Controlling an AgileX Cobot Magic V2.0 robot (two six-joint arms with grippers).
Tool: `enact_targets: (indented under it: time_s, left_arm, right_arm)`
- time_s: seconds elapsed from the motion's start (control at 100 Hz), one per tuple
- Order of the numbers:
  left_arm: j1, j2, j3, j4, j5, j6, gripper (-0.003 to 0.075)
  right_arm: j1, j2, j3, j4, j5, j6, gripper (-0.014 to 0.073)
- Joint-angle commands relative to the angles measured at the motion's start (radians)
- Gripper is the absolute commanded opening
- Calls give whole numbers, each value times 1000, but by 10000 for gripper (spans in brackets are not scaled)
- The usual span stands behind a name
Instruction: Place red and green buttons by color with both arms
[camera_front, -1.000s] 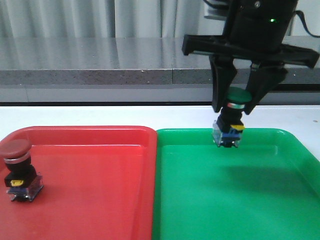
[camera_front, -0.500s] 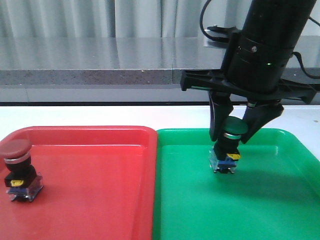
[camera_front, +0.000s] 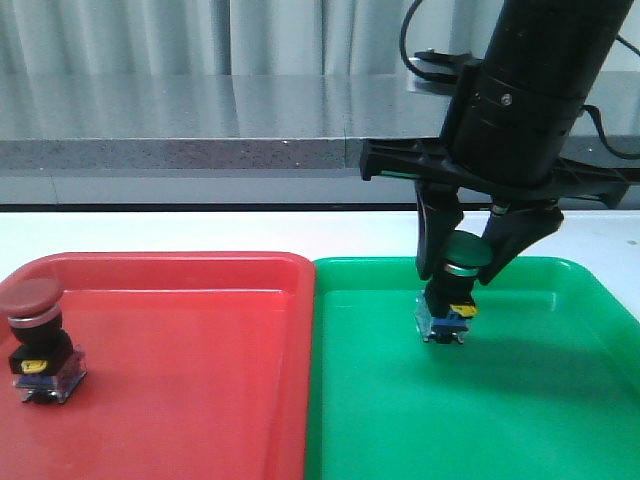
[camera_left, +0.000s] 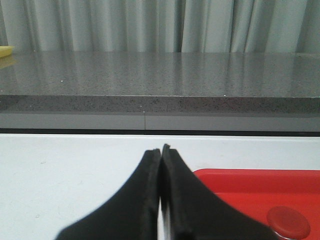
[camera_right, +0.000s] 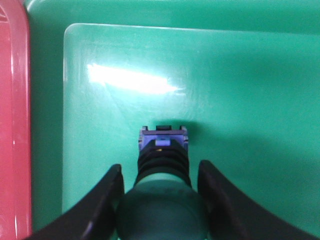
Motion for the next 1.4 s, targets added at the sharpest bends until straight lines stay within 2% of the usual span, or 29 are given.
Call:
enact_targets:
  time_s: [0.0, 0.47, 0.57, 0.64, 0.79, 0.86, 1.29, 1.39]
  left_arm:
    - [1, -32, 11, -9, -87, -9, -20]
    - [1, -32, 11, -9, -87, -9, -20]
    - [1, -32, 11, -9, -87, -9, -20]
    - [1, -32, 11, -9, -87, -9, -20]
    - [1, -32, 11, -9, -87, -9, -20]
    - [1, -32, 11, -9, -87, -9, -20]
    - [1, -32, 11, -9, -87, -9, -20]
    - [1, -32, 11, -9, -87, -9, -20]
  right_arm:
    - [0, -44, -19, 3, -29, -1, 128]
    - [0, 16, -26, 3, 18, -1, 113]
    - [0, 23, -26, 3, 22, -2, 134]
    - [0, 23, -27, 3, 19, -2, 208]
    - [0, 23, -29, 4, 5, -2, 503]
    - [0, 23, -37, 5, -3, -2, 573]
    - [0, -43, -162, 10, 61, -38, 570]
    - [-8, -66, -190, -9, 85, -52, 493]
